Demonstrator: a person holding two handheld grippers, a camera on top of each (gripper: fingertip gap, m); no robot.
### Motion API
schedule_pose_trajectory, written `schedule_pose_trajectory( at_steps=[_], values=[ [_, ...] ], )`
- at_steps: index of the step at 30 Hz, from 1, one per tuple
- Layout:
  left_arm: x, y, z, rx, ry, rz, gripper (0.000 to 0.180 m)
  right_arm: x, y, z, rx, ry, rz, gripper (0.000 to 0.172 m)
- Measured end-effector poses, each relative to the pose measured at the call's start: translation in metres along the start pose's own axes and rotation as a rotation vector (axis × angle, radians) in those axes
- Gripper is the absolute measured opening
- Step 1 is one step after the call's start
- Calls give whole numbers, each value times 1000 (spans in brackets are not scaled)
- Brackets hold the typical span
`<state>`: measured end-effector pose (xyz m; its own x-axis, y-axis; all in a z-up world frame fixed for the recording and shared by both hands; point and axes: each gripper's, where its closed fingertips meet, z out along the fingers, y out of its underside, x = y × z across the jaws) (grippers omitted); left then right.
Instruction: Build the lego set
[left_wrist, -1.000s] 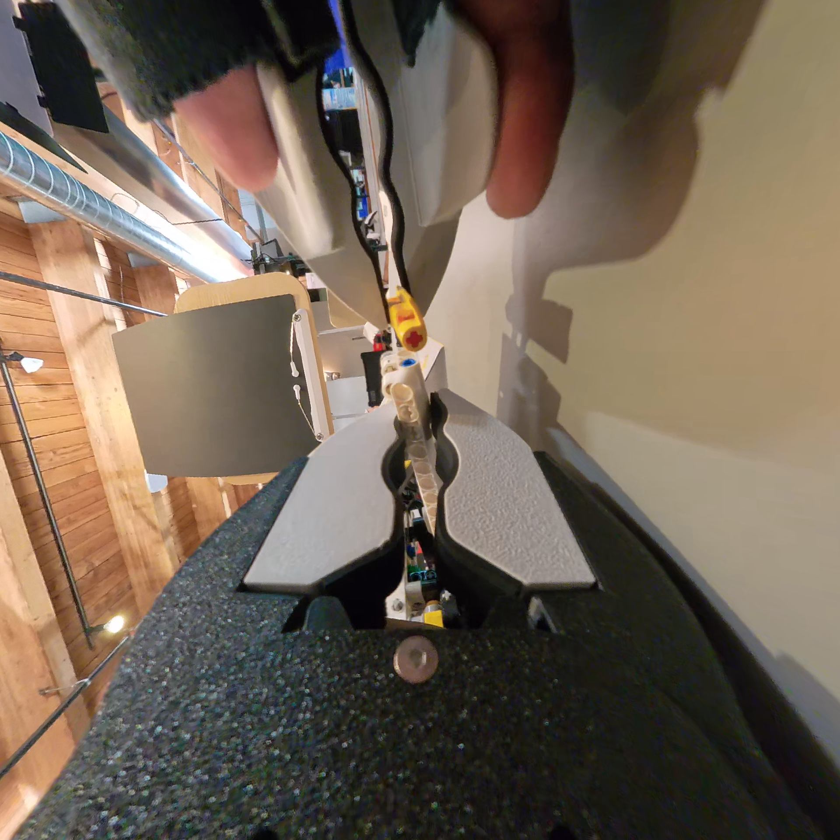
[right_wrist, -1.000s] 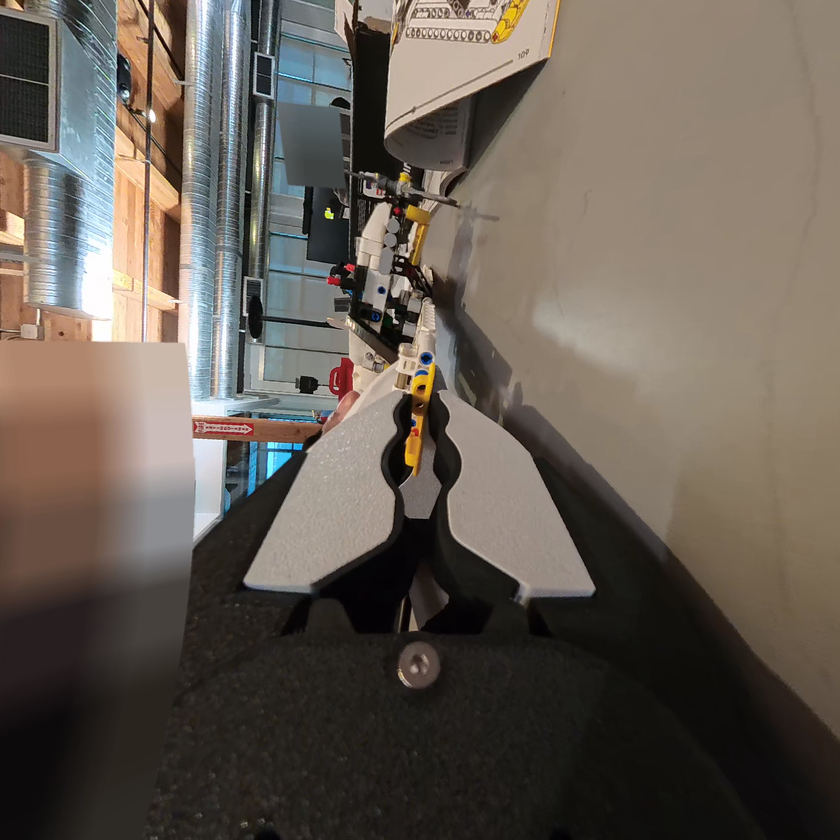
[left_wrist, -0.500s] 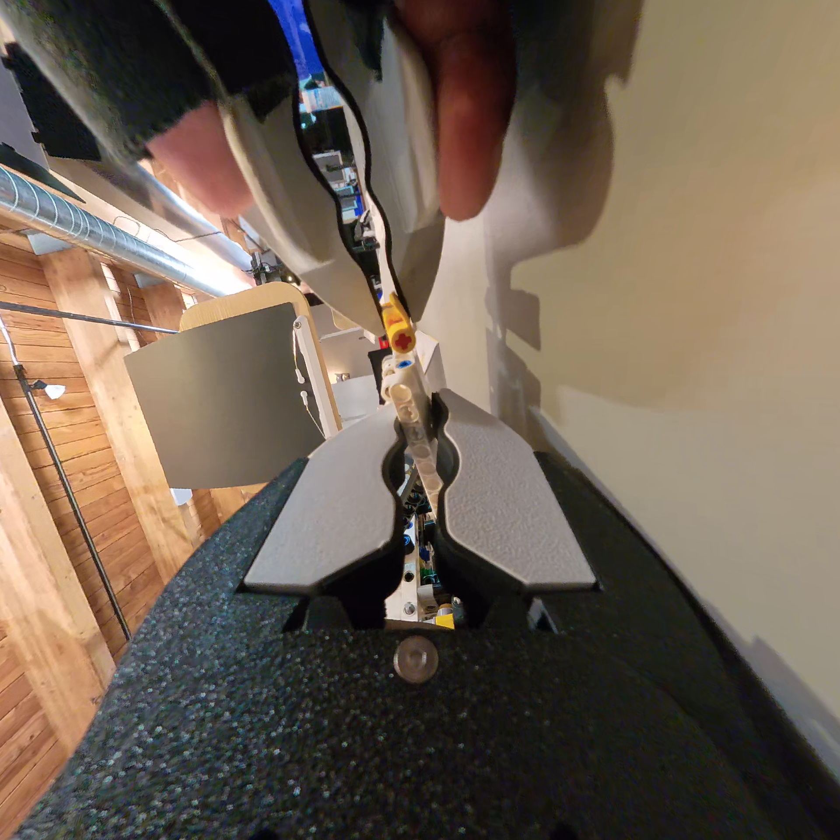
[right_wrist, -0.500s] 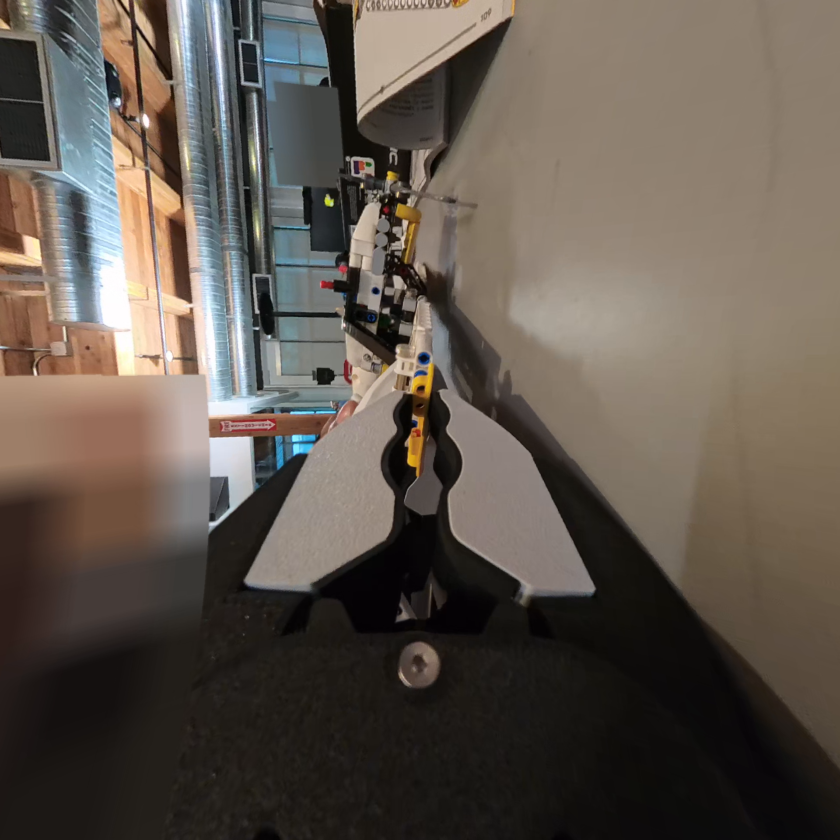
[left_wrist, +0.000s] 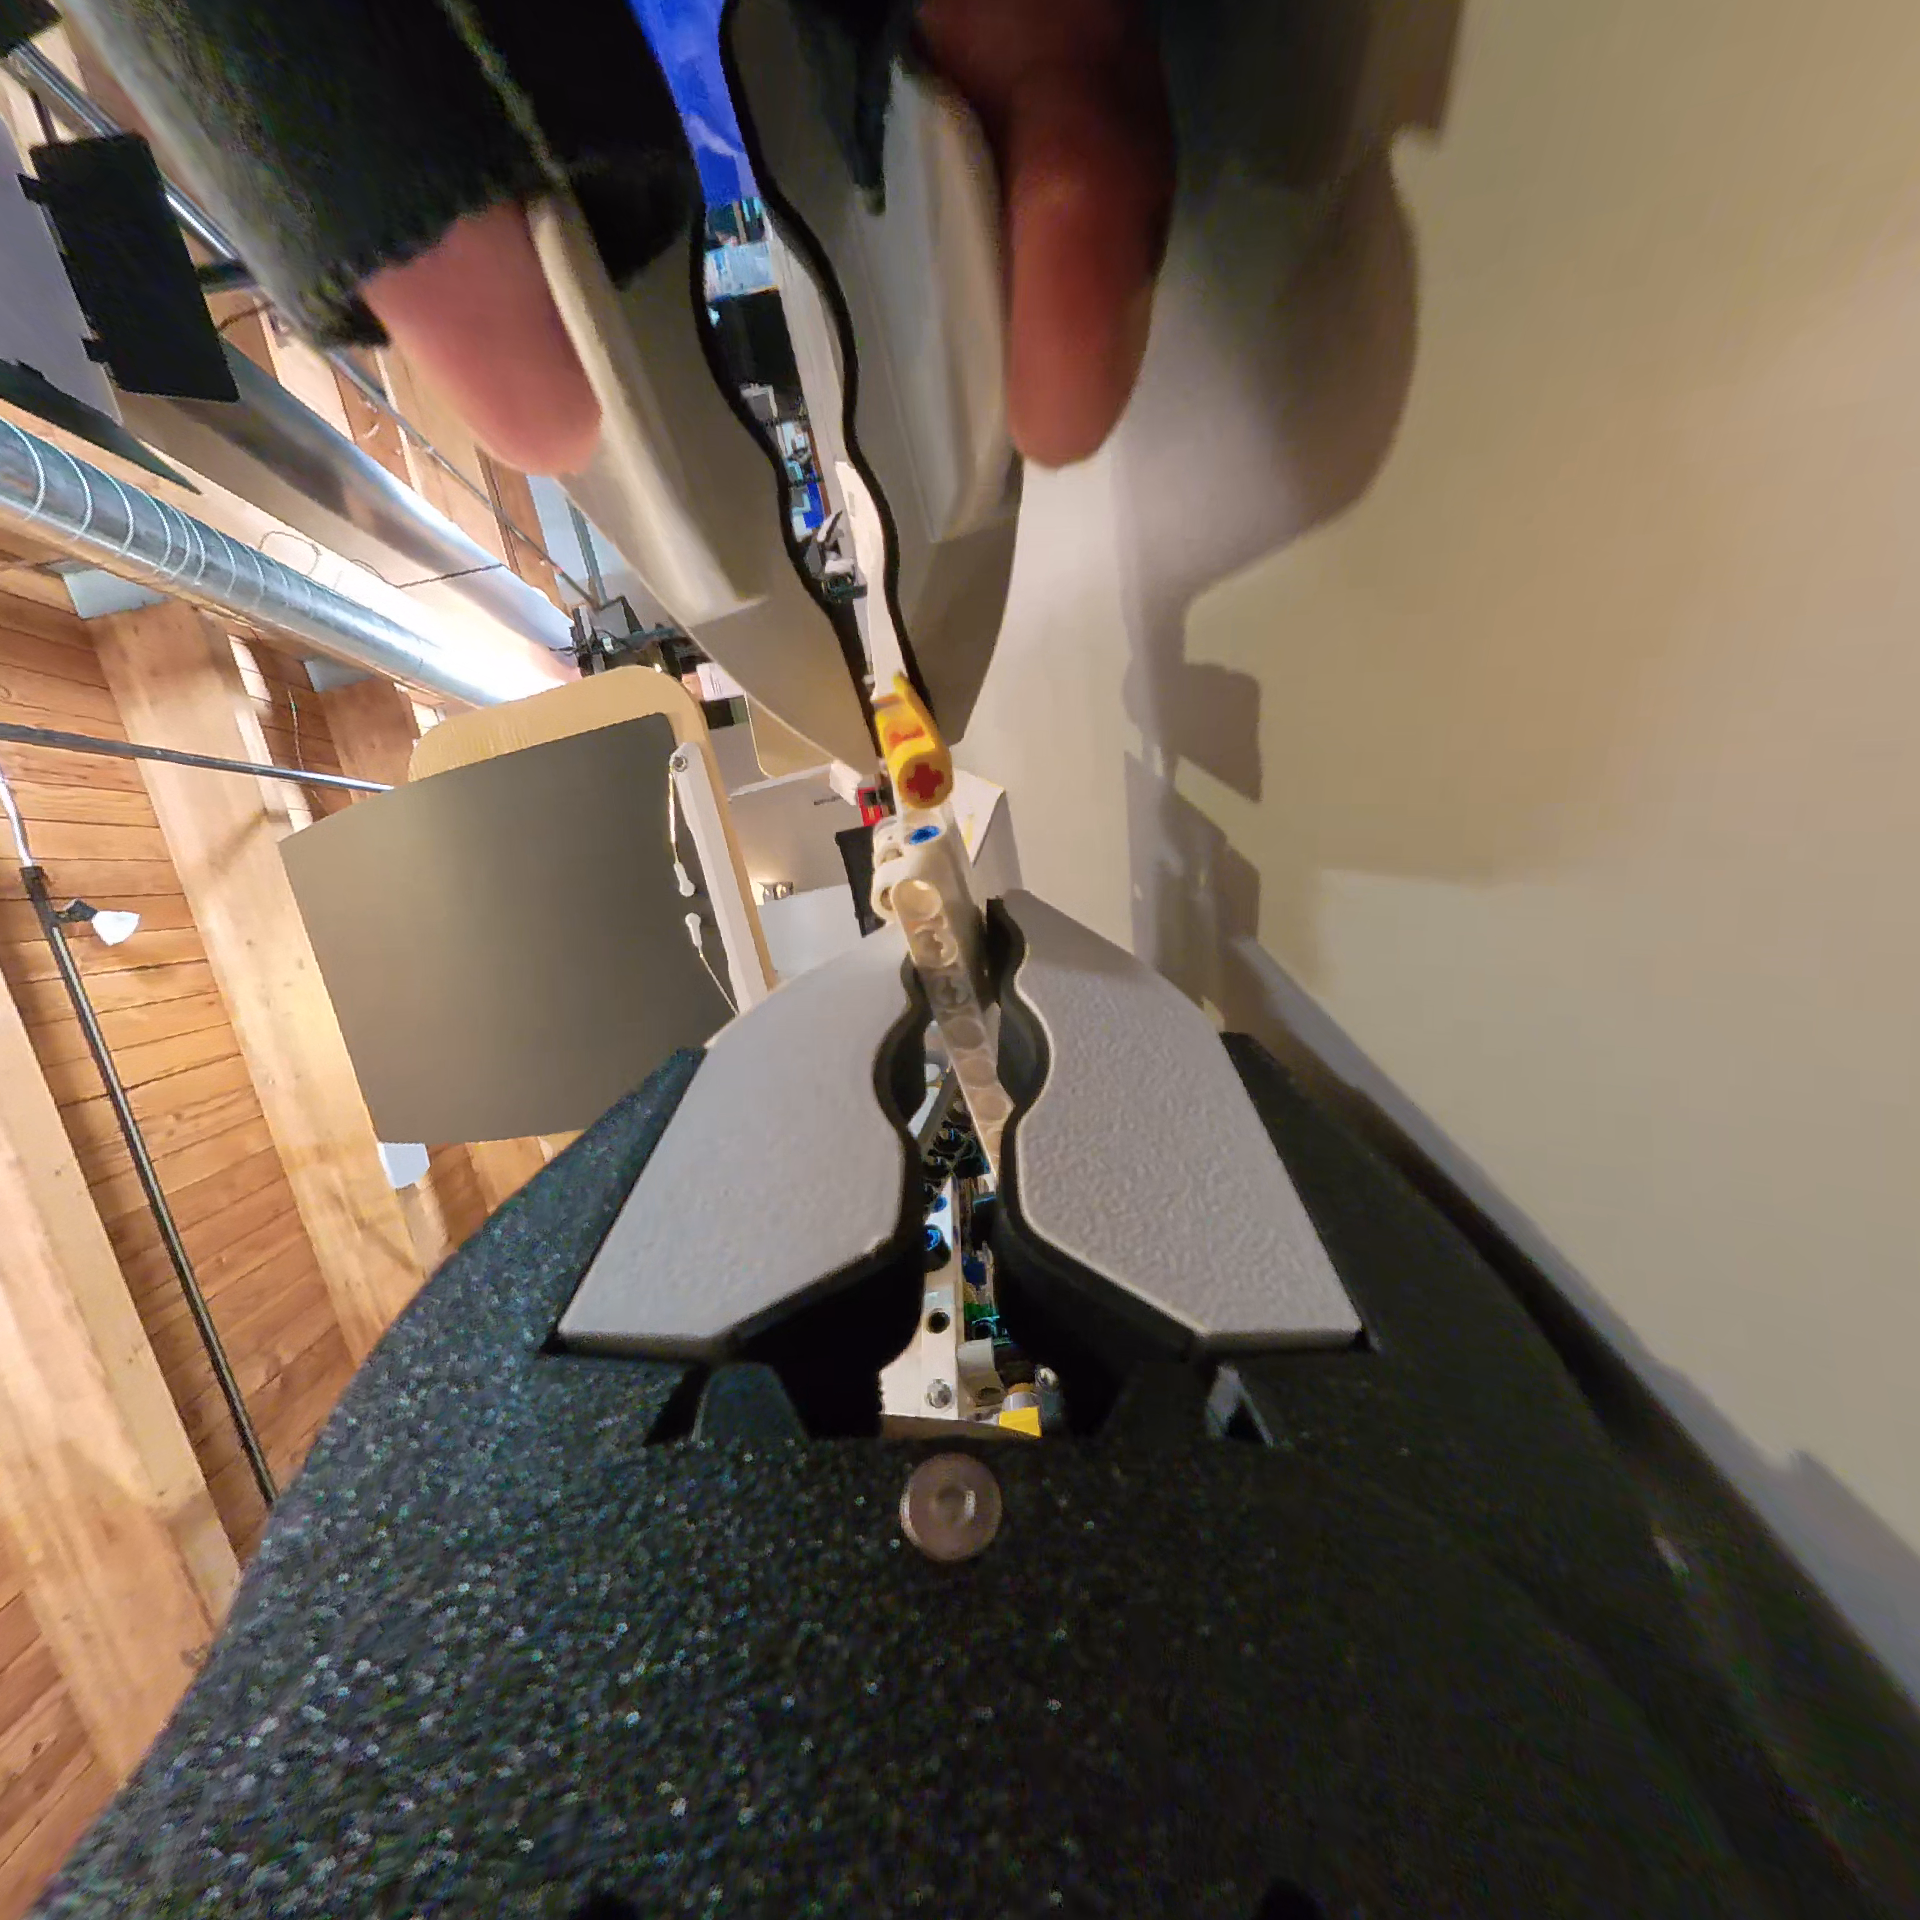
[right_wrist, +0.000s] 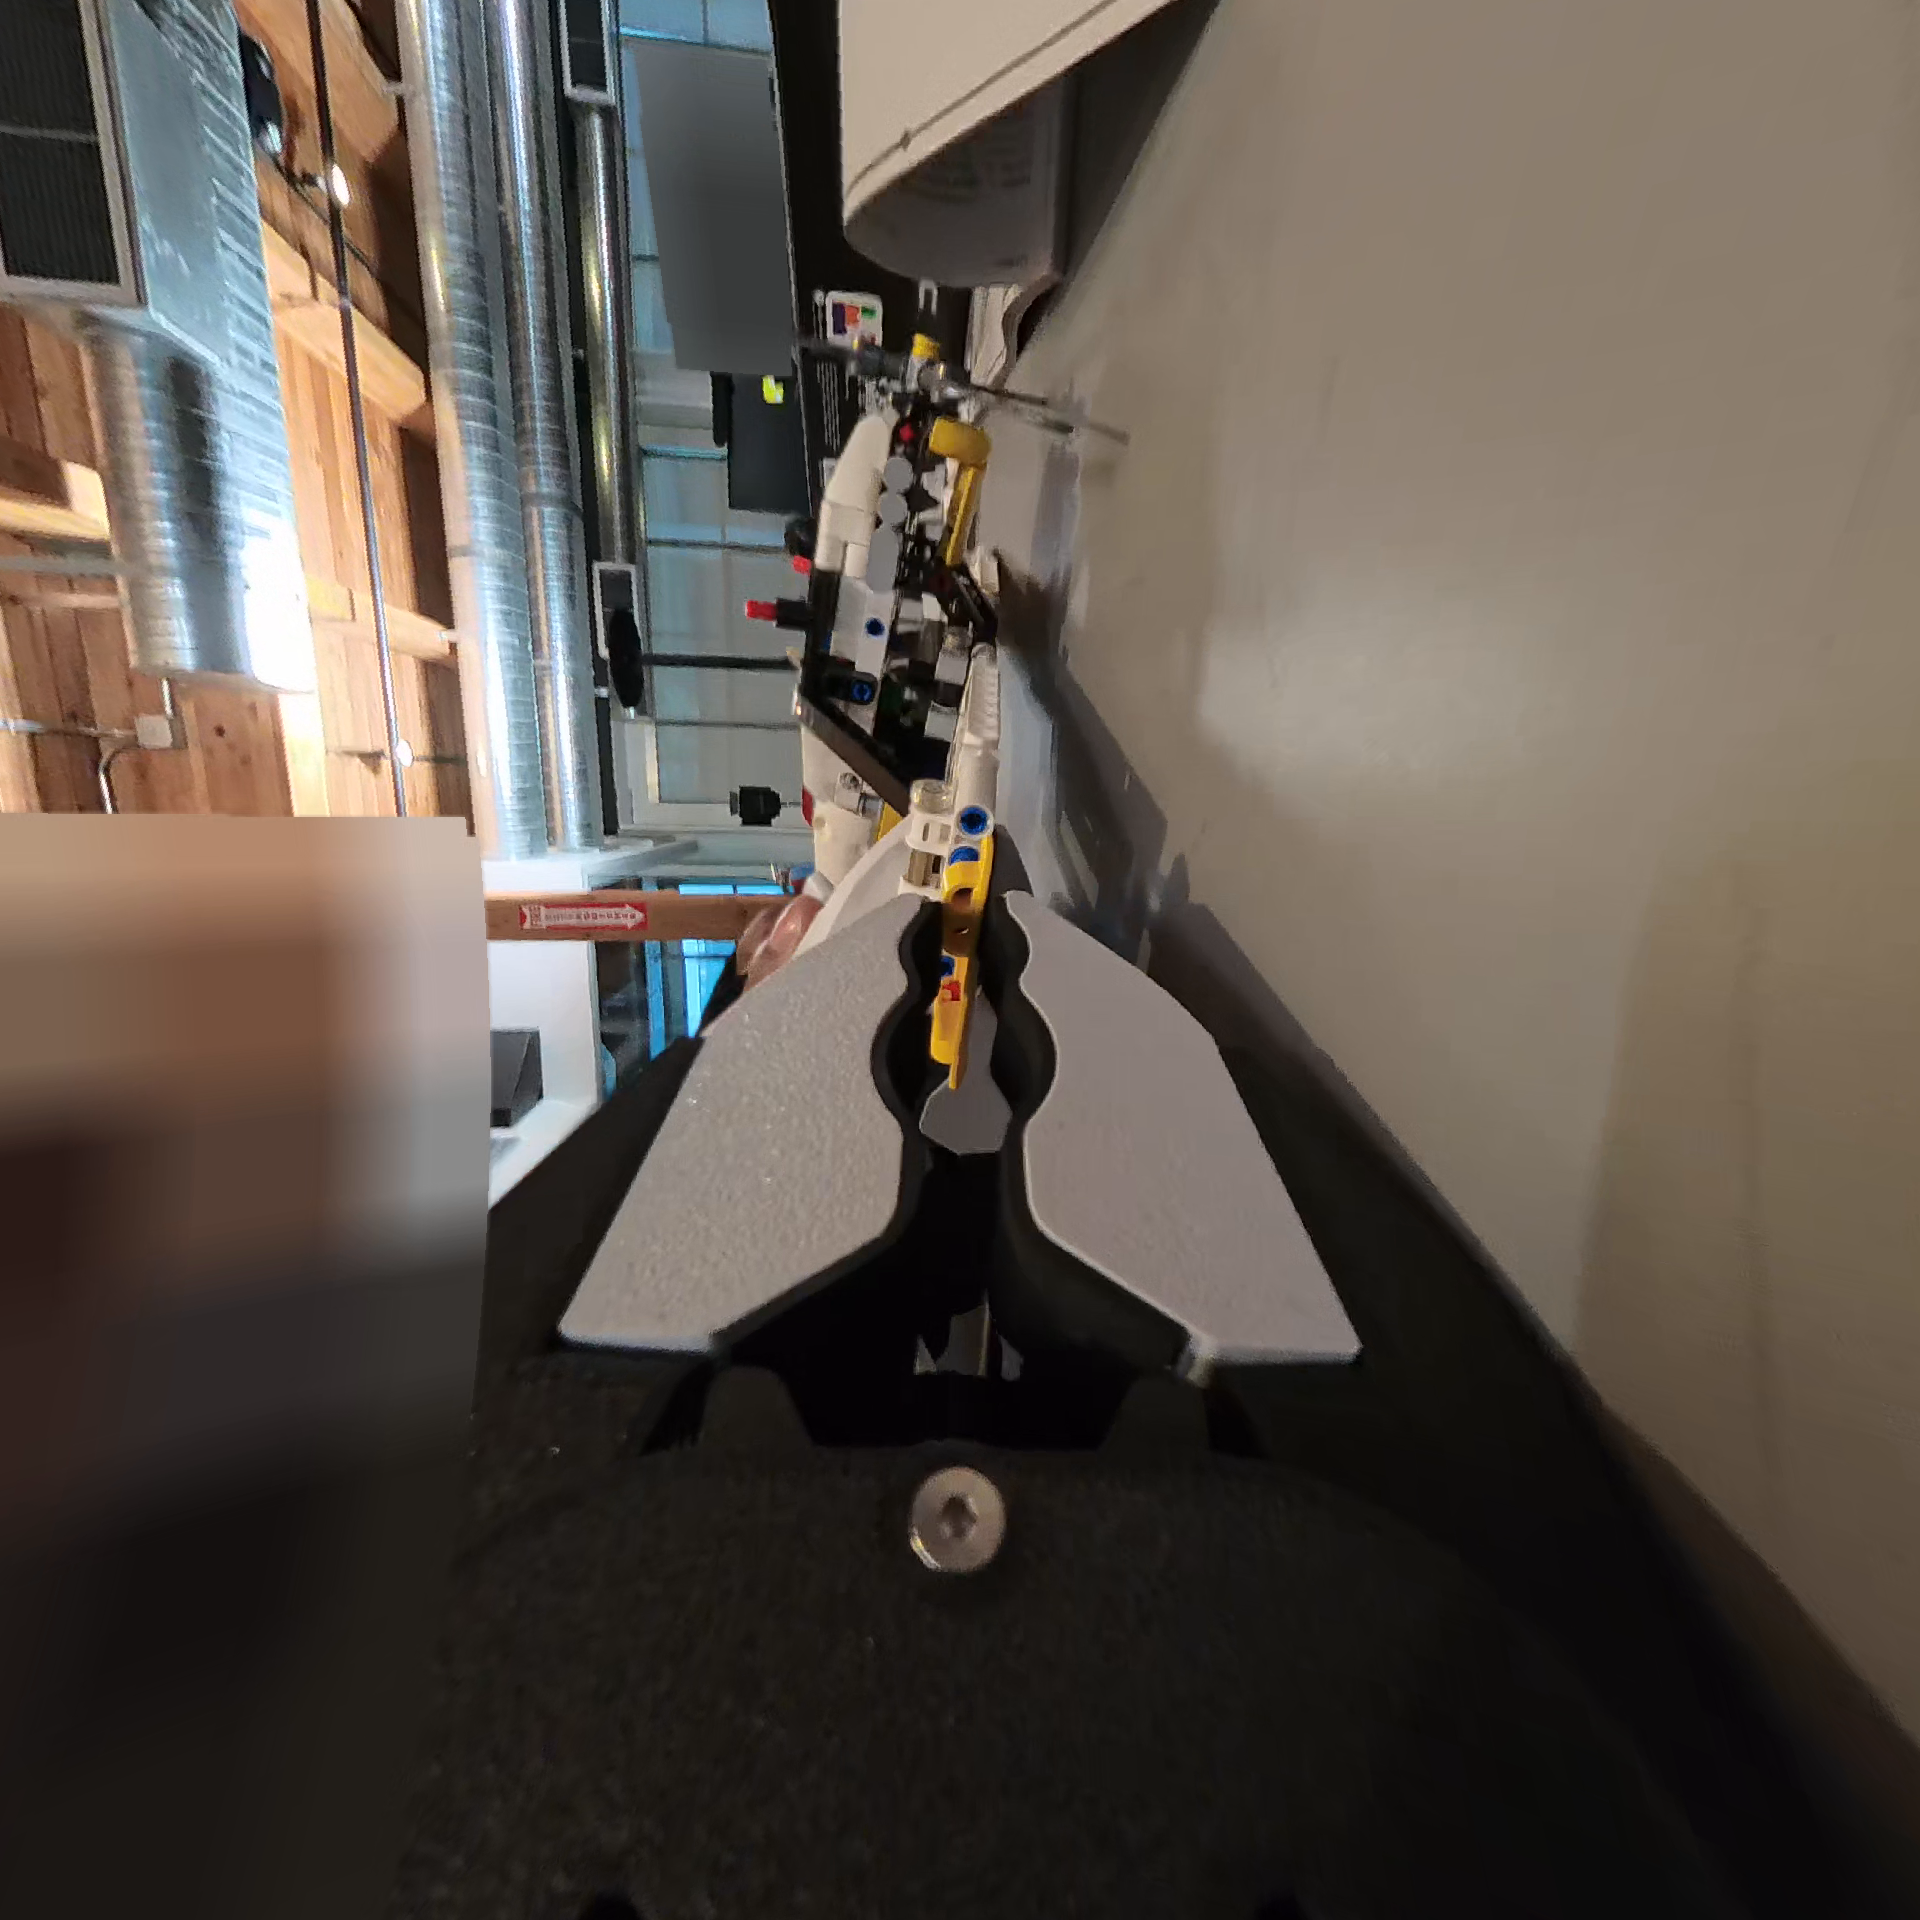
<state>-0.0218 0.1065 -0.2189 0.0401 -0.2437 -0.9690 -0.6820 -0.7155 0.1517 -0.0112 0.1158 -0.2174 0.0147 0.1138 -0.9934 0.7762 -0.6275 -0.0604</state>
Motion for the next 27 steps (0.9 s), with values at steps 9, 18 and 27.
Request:
schedule_pose_trajectory(
  at_steps=[9, 18, 27],
  values=[
    [1, 1, -1, -6, 7, 35, 6, 0, 2, 1, -86, -7, 34, 8],
    [-1, 5, 0, -9, 10, 21, 5, -2, 0, 3, -88, -2, -27, 8],
    [4, 13, 3, -49, 37, 27, 5, 2, -4, 11, 3, 38, -23, 8]
  ],
)
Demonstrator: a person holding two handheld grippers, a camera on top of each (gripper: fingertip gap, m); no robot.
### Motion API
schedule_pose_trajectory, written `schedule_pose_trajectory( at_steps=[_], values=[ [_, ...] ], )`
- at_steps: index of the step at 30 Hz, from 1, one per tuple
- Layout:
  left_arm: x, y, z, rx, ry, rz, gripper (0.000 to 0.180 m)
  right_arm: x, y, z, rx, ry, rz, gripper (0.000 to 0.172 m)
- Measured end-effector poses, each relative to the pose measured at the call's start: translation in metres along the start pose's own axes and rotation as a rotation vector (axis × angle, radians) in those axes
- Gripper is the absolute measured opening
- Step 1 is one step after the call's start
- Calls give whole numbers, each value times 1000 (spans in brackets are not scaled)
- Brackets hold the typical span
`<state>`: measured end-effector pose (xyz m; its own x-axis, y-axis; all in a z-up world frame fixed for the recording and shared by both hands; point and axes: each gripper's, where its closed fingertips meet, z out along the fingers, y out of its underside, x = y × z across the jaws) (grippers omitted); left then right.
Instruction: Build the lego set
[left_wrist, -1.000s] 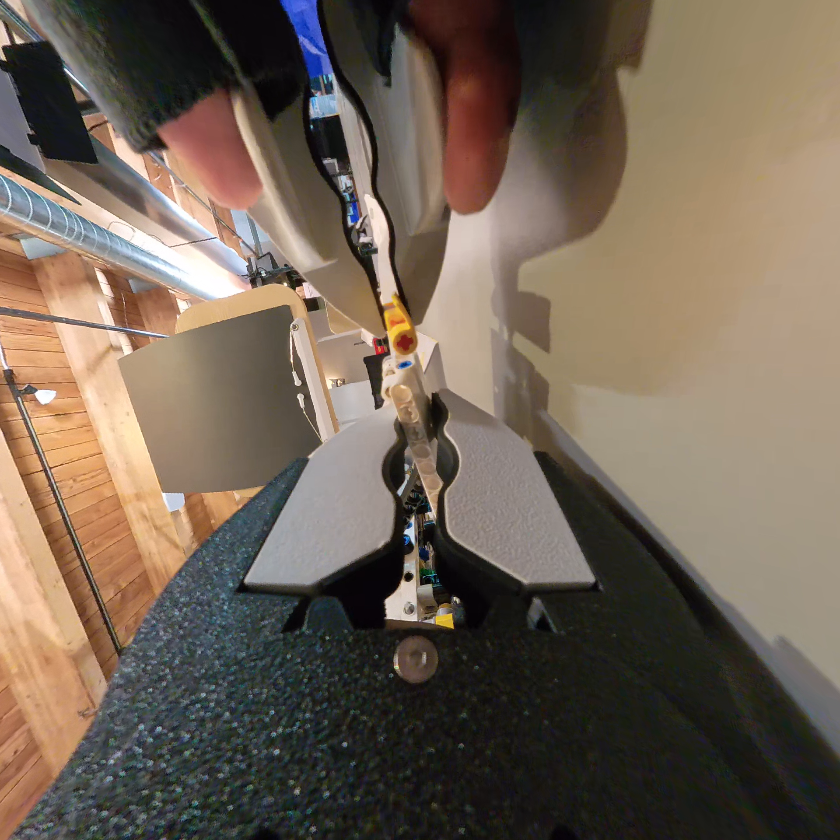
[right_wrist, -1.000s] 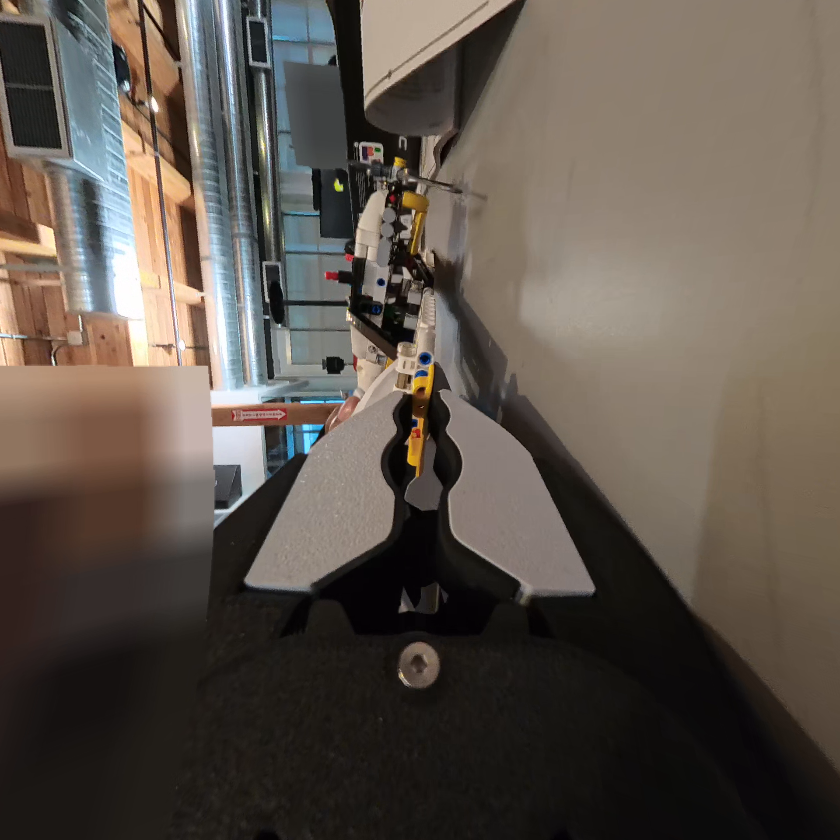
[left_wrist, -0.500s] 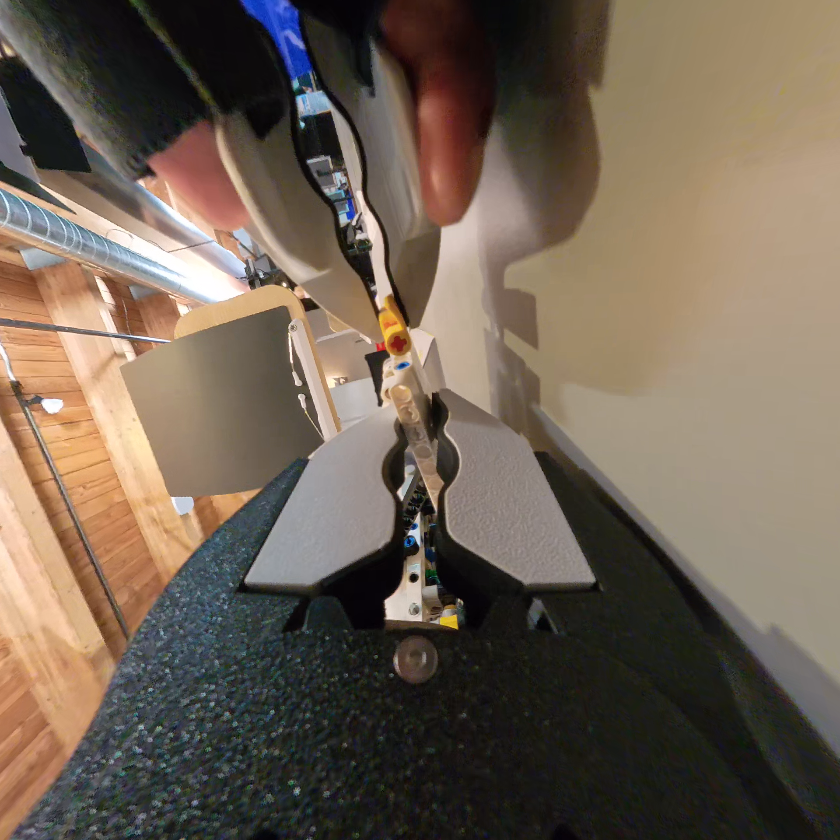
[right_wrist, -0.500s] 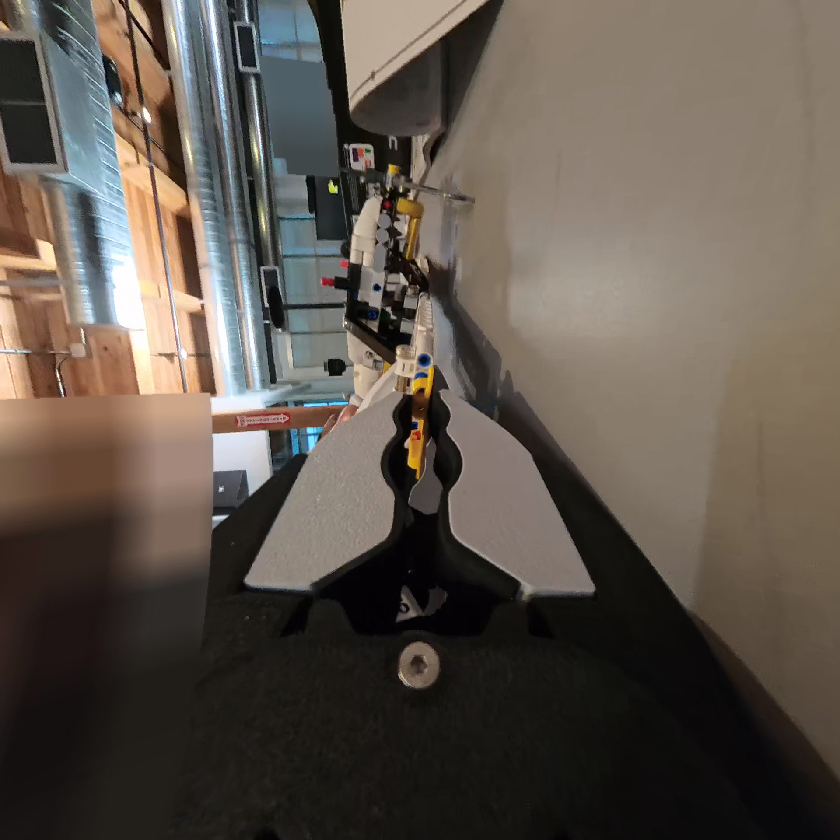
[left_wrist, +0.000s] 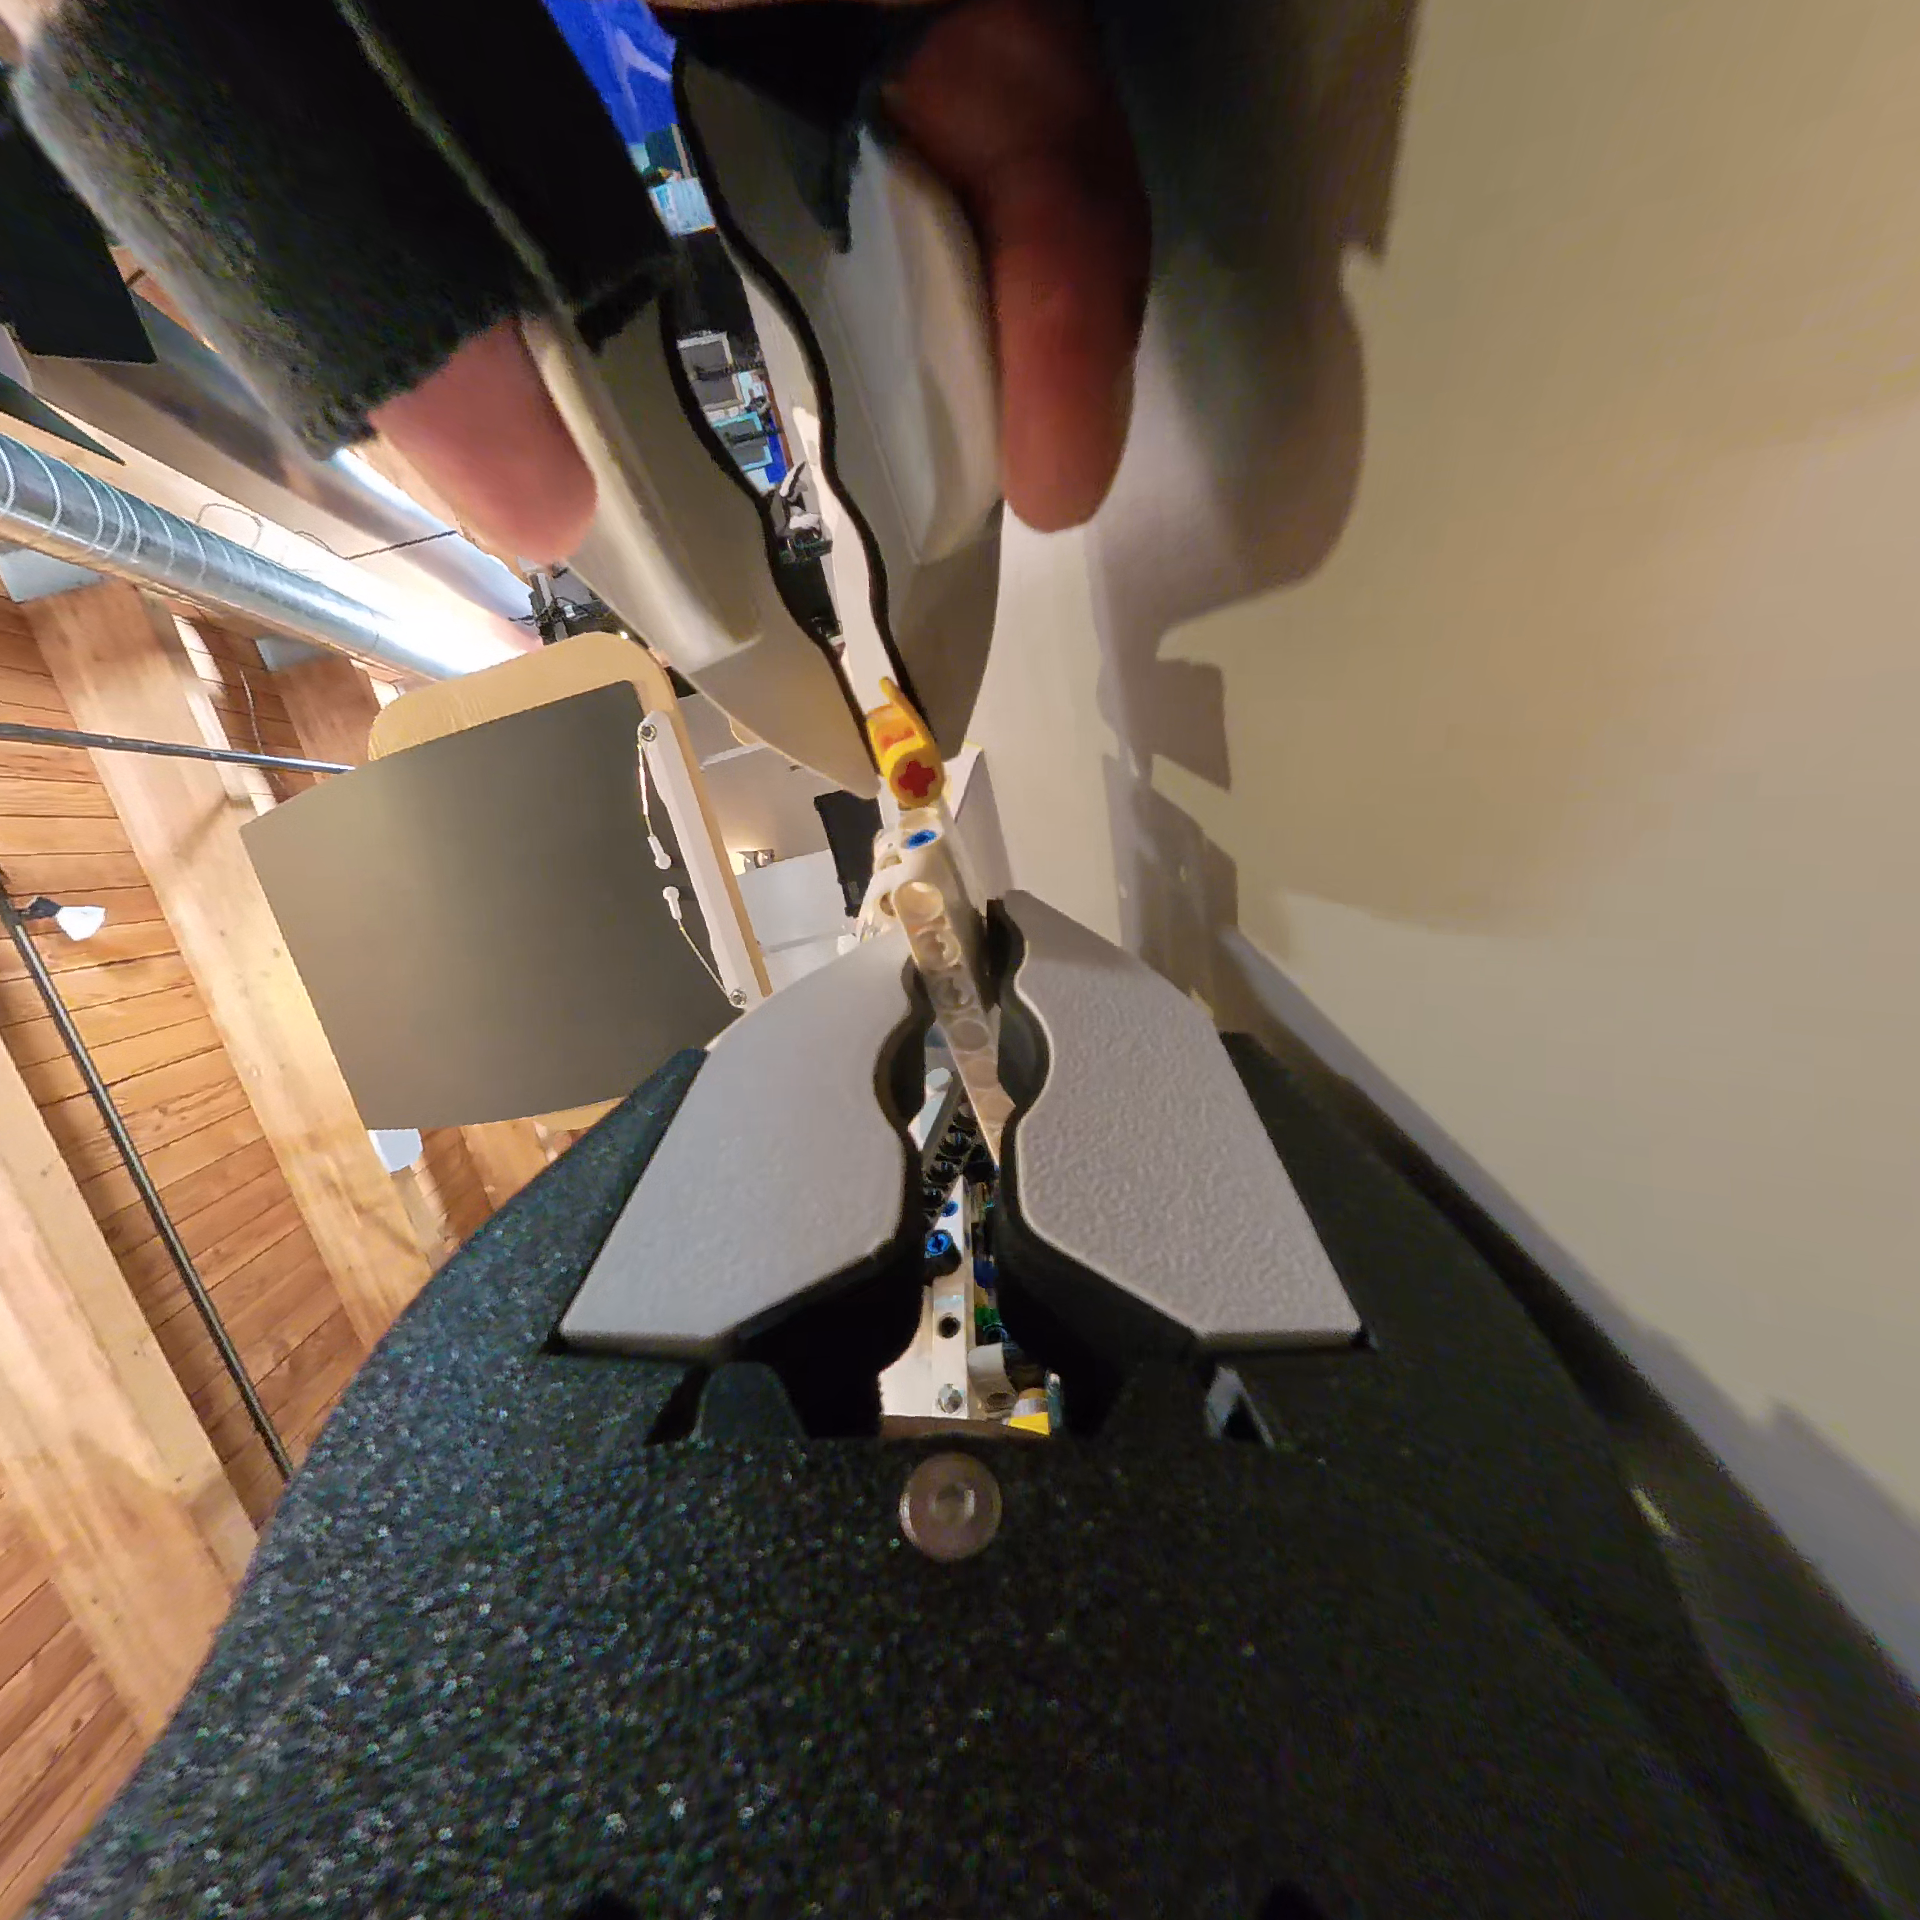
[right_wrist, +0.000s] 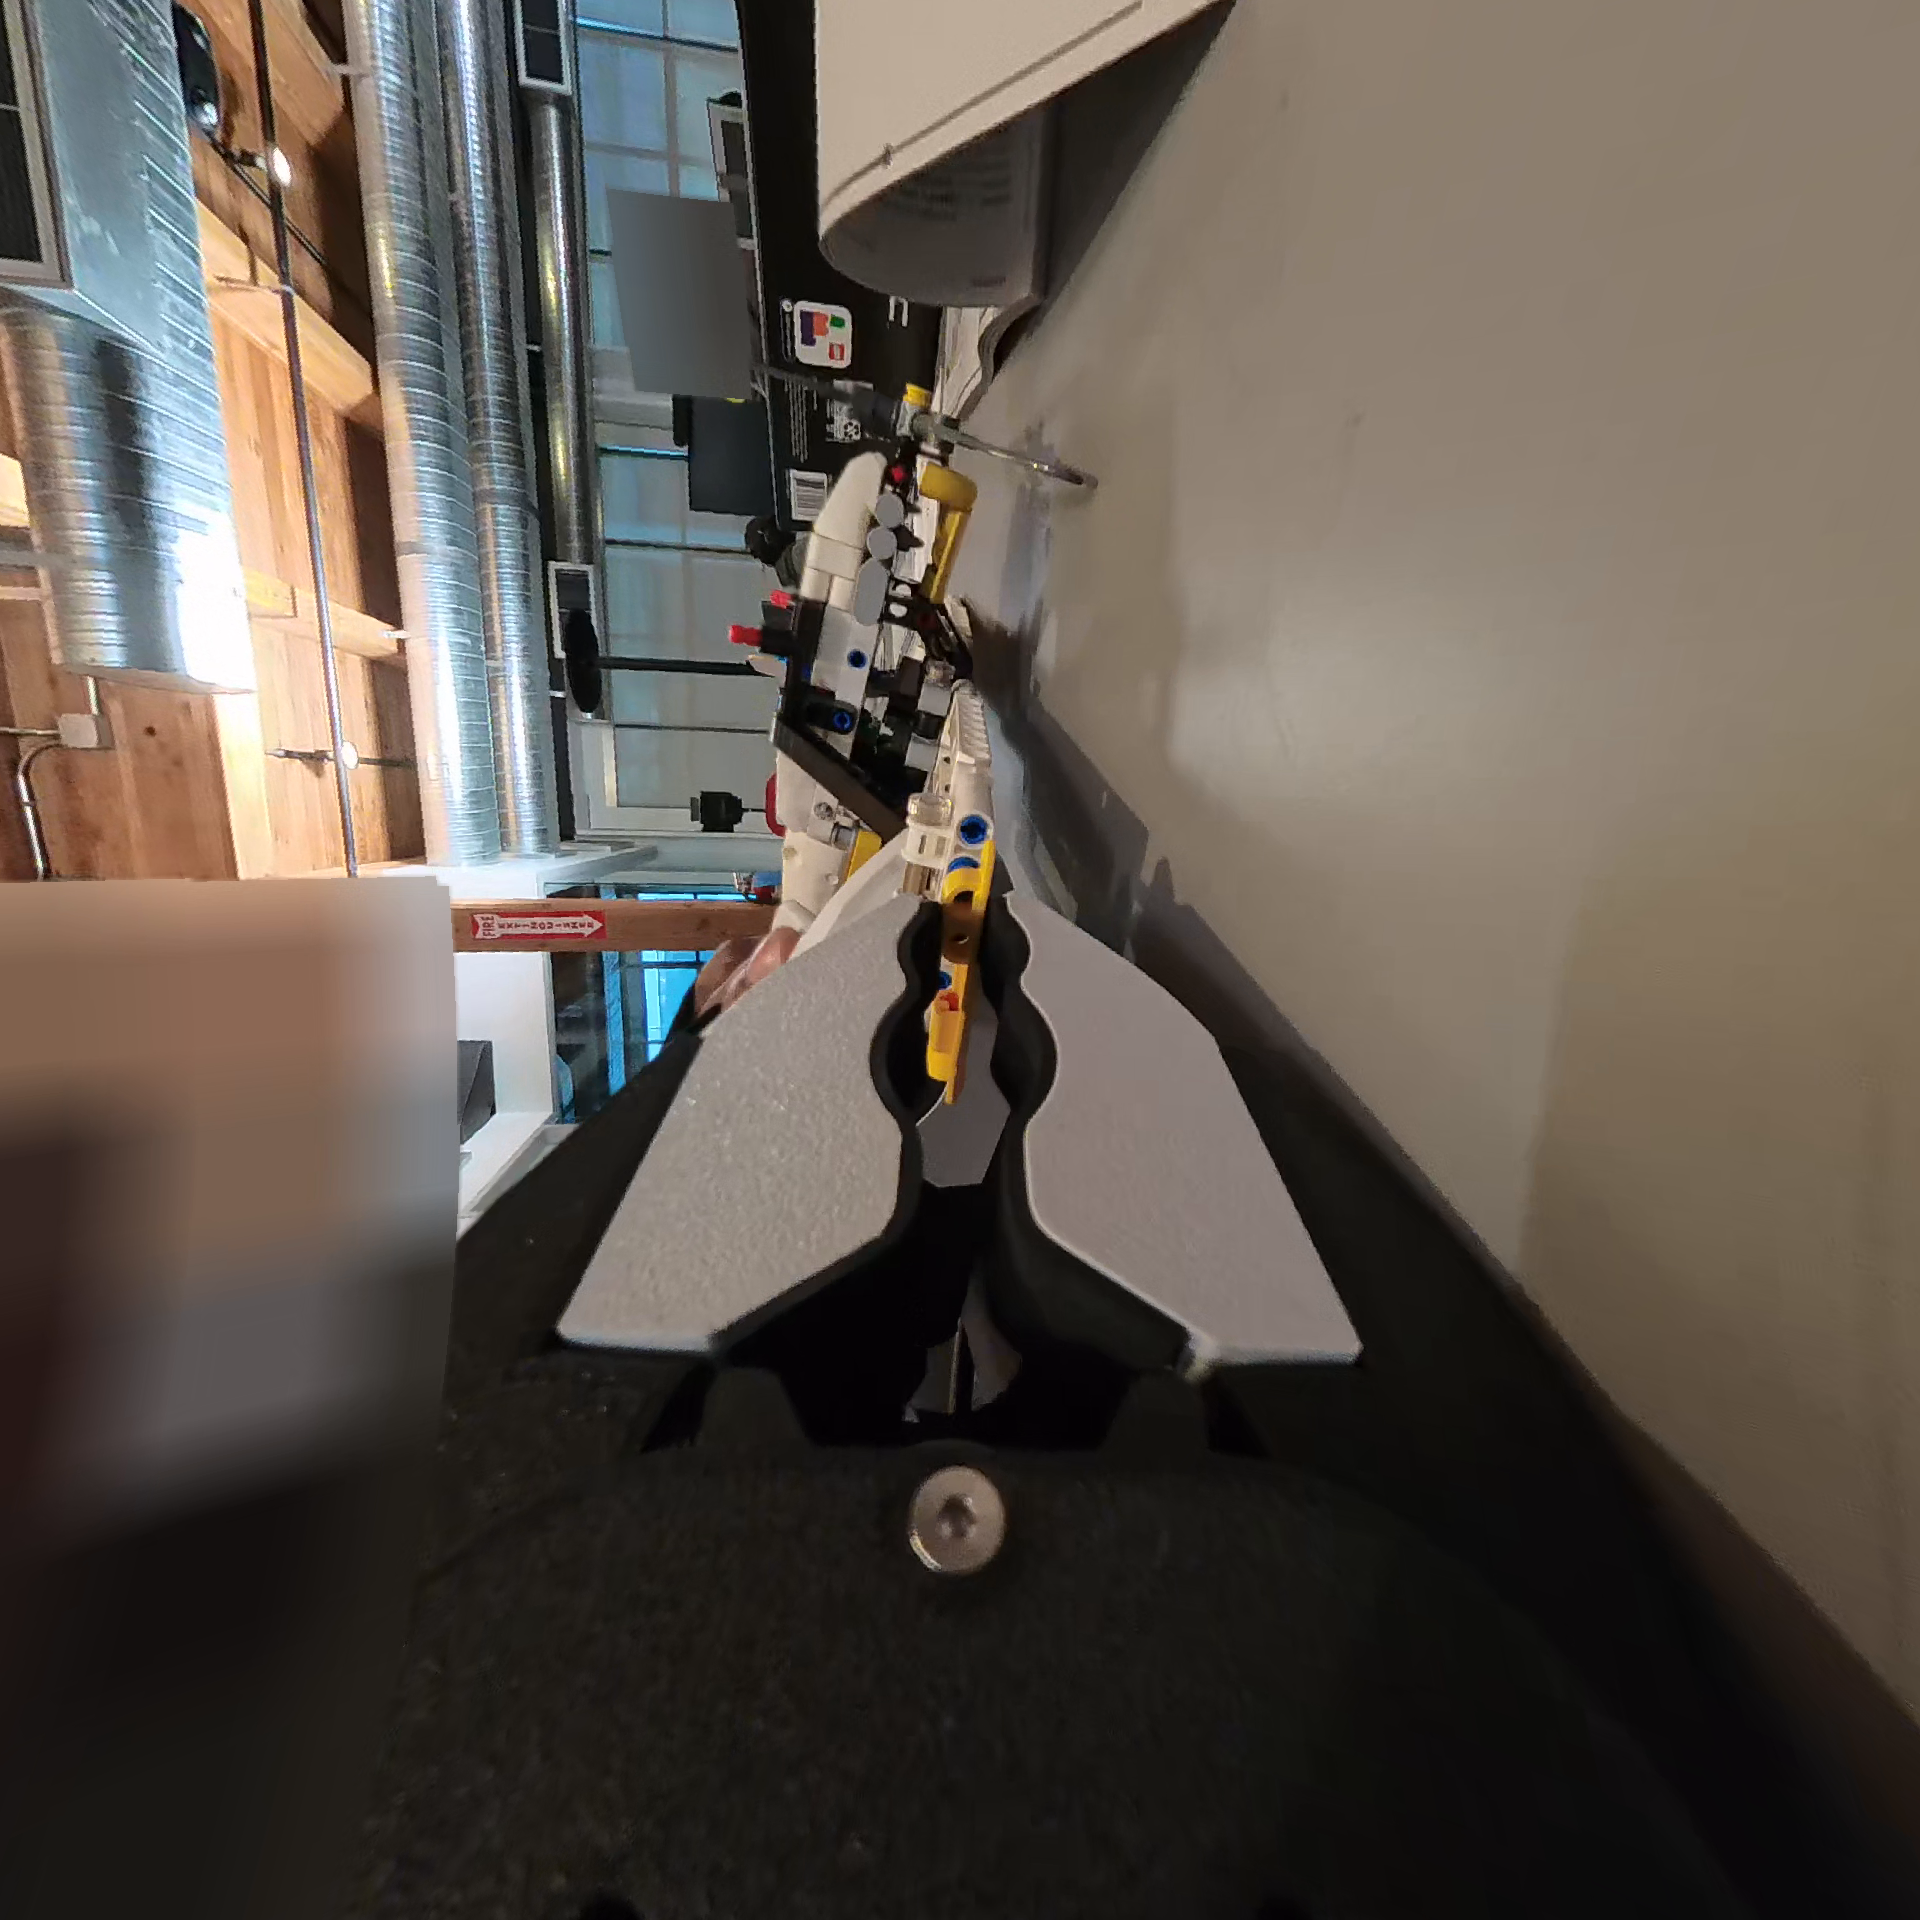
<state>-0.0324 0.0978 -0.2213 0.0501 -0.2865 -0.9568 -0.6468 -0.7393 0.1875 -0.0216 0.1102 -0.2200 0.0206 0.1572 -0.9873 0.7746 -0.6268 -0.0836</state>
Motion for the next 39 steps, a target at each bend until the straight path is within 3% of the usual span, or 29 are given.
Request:
schedule_pose_trajectory(
  at_steps=[9, 19, 24, 28, 39],
  values=[
    [4, 6, 3, -77, 18, -11, 6, 4, -5, 3, 105, 60, -2, 8],
    [4, 13, 7, 5, 67, -228, 7, -1, -5, 4, 9, -30, 40, 12],
    [2, 13, 7, 15, 55, -247, 7, -6, -4, 4, 0, -70, 36, 20],
    [0, 12, 6, 22, 39, -256, 7, -5, -2, 5, -4, -57, 26, 8],
    [3, 11, 8, 9, 35, -212, 6, 0, -5, 6, 64, -8, 24, 8]
  ],
)
